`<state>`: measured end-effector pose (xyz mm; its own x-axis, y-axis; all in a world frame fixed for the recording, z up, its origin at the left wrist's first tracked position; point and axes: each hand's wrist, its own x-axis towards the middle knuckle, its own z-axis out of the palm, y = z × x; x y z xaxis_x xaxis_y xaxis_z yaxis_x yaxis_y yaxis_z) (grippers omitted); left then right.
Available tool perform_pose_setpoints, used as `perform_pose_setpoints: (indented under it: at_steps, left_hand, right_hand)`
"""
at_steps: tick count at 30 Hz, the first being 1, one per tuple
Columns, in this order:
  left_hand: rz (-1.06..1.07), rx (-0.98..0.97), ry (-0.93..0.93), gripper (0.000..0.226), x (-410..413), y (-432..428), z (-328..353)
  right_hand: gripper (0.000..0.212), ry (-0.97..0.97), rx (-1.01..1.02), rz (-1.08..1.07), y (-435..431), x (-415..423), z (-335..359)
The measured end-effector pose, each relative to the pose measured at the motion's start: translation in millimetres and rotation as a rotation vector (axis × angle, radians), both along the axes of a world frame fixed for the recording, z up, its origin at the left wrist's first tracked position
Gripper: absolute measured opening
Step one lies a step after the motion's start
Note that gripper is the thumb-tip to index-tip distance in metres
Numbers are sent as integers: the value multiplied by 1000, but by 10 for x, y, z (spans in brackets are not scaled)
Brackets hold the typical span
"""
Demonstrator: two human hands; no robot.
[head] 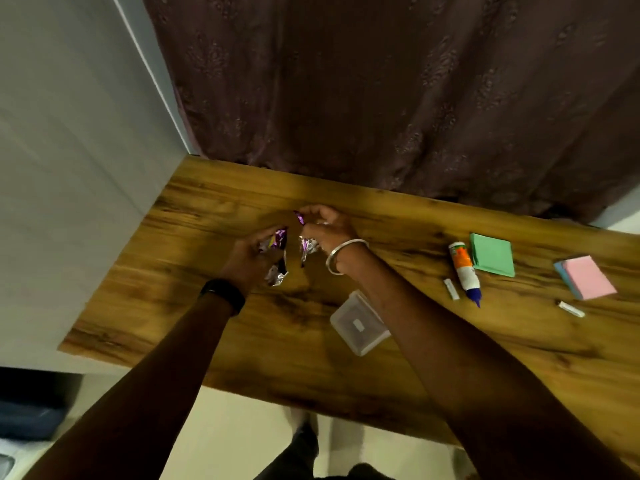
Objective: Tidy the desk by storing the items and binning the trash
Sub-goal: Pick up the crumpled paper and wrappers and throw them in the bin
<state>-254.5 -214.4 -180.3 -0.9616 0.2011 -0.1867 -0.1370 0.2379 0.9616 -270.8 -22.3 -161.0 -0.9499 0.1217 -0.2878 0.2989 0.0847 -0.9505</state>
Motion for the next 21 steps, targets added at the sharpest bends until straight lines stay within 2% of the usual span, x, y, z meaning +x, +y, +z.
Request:
perform_pose_setpoints:
  at_steps: [2,3,9,14,16,17,21]
  left_hand:
    - [35,17,38,16,136,172,128]
    - [41,34,53,14,206,275,196]
    - [14,273,-39,17,770,996,501]
    - [-87,474,-190,31,1496,1924,567]
    - [-154,514,-264,24,1841,2330,584]
    - [-188,540,-305,18,2022,2521,610]
    - [-310,573,-409,14,2592,3208,598]
  right_hand:
    - [28,13,-103,-52,146,167,100]
    - [24,24,-146,-81,232,262,148]
    - [11,78,-360,-252,854,1196,483]
    - [6,117,-510,-450,1543,2210,557]
    - [25,148,-595,-573,1821,2615,526]
    - [28,167,-623,-627,1959,2824,528]
    - [16,229,-673,-816,2493,3621,454]
